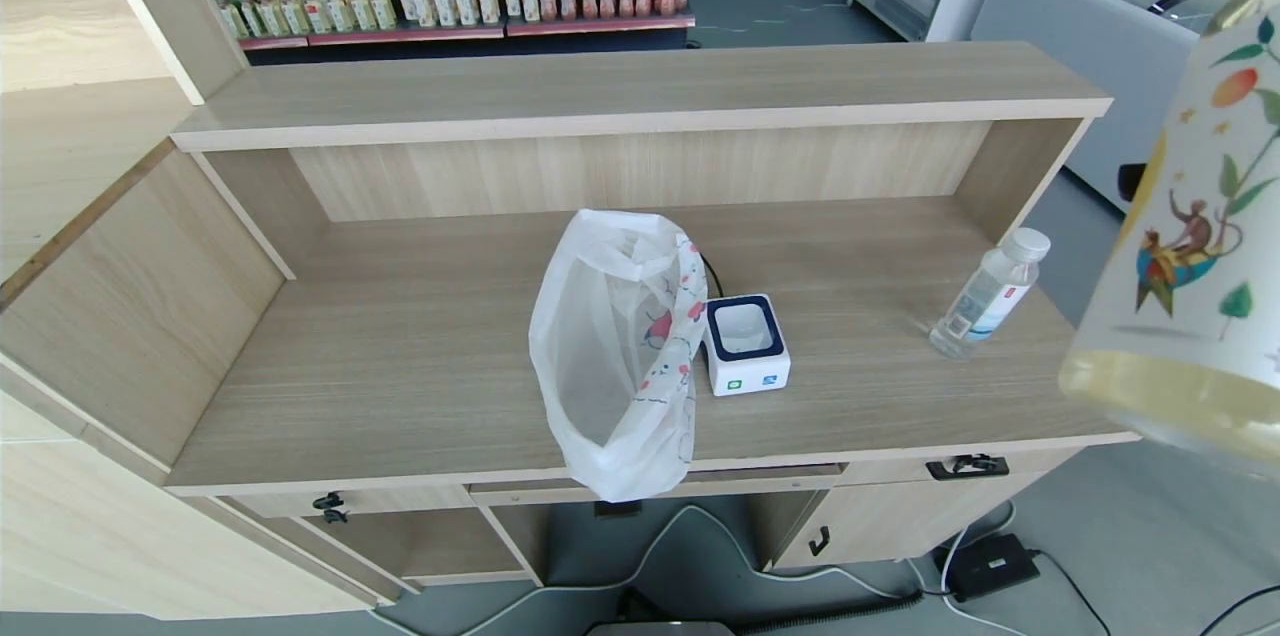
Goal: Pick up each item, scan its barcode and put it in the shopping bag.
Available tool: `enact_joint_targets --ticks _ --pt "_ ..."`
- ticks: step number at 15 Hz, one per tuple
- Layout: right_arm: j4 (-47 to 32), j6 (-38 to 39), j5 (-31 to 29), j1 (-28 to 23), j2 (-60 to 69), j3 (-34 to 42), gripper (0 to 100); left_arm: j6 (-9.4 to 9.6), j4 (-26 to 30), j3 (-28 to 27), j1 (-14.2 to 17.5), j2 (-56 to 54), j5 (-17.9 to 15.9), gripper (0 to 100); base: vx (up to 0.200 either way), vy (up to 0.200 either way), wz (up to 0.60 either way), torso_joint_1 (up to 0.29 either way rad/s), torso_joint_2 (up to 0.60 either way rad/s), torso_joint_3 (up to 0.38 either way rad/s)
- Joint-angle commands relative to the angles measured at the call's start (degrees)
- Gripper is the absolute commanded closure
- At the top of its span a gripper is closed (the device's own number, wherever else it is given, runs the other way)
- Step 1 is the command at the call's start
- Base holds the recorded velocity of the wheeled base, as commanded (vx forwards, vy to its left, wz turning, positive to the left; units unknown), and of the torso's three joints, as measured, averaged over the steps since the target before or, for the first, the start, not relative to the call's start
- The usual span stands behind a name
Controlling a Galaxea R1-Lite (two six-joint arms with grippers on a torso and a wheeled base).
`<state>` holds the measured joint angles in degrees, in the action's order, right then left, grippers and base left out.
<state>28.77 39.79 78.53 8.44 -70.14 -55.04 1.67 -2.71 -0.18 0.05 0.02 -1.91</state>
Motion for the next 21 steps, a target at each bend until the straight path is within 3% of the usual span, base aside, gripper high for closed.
enact_joint_targets --ticks 1,9,21 --pt "0.0 -0.2 0.0 2.0 2.5 0.8 100 0.00 0.0 0.0 0.0 0.0 0.0 0 0.000 0.000 0.00 0.000 0.00 0.000" --pt "-0.5 -0.2 -0.1 3.1 6.5 6.4 100 0.00 0.0 0.0 0.0 0.0 0.0 0 0.000 0.000 0.00 0.000 0.00 0.000" --pt "-1.4 -0.2 -0.9 2.8 7.4 7.1 100 0.00 0.0 0.0 0.0 0.0 0.0 0 0.000 0.000 0.00 0.000 0.00 0.000"
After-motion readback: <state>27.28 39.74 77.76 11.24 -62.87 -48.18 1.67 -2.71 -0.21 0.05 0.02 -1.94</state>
